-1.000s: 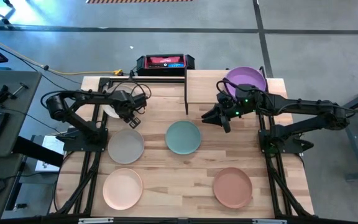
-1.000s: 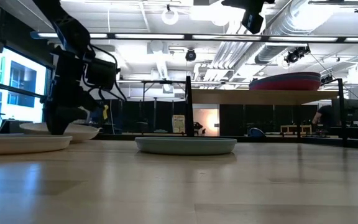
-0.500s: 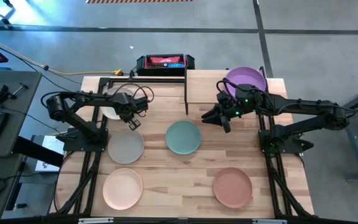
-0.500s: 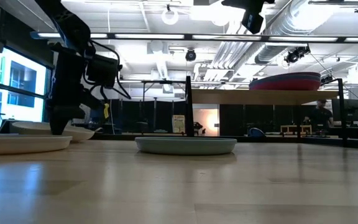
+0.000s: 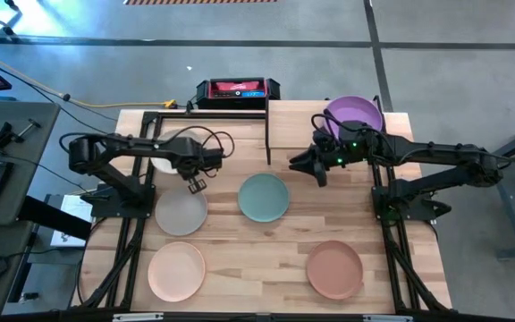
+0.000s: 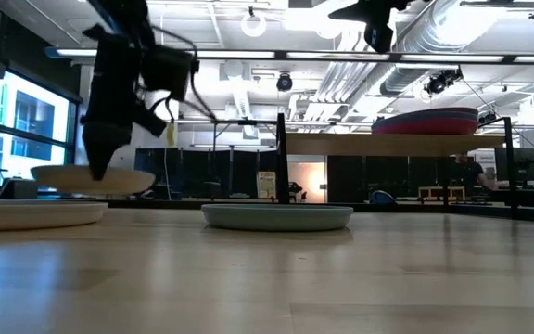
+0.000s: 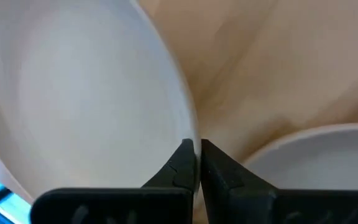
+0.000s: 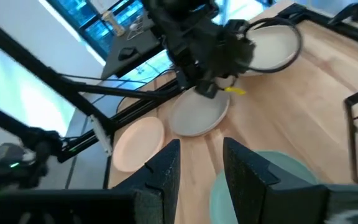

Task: Place and stack plates onto a shelf
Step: Stack the white plate on top of the purple plate on the shelf

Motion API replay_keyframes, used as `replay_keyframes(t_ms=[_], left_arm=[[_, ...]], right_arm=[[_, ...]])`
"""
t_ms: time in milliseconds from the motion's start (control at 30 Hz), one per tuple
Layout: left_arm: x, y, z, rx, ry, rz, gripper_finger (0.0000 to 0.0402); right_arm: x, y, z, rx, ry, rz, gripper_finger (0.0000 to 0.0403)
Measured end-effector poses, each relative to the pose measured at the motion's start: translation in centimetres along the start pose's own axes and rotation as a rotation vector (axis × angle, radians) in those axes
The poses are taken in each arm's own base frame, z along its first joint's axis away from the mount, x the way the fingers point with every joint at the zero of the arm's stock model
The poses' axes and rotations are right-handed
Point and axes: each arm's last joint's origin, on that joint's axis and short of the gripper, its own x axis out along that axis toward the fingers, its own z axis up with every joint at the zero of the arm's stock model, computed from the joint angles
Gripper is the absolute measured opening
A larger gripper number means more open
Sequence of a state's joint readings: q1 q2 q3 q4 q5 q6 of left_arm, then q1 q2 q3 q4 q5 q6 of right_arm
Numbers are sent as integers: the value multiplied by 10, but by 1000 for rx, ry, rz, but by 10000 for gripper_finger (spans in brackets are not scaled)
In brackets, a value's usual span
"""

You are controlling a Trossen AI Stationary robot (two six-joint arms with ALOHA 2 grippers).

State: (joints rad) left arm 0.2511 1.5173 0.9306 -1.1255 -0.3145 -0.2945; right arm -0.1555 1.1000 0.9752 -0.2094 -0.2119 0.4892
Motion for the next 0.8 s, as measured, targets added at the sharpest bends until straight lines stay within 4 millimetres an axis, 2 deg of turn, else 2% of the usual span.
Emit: replay_keyframes(t_ms=[233,467,600,800], left_arm=[[-38,-17,4,102,-84,-4,1],[-76,-37,-4,258,-144,-3,1],[-92,-49,-10,380,-197,8,1],[-112,-65,-18,569,-285,44,1]], right_arm=[[0,-1,0,-20,-18,-36,120],[-2,-10,4,29,-69,-150,143],[-4,-18,8,127,-97,-177,145],[-6,-22,11,144,-114,-194,145]])
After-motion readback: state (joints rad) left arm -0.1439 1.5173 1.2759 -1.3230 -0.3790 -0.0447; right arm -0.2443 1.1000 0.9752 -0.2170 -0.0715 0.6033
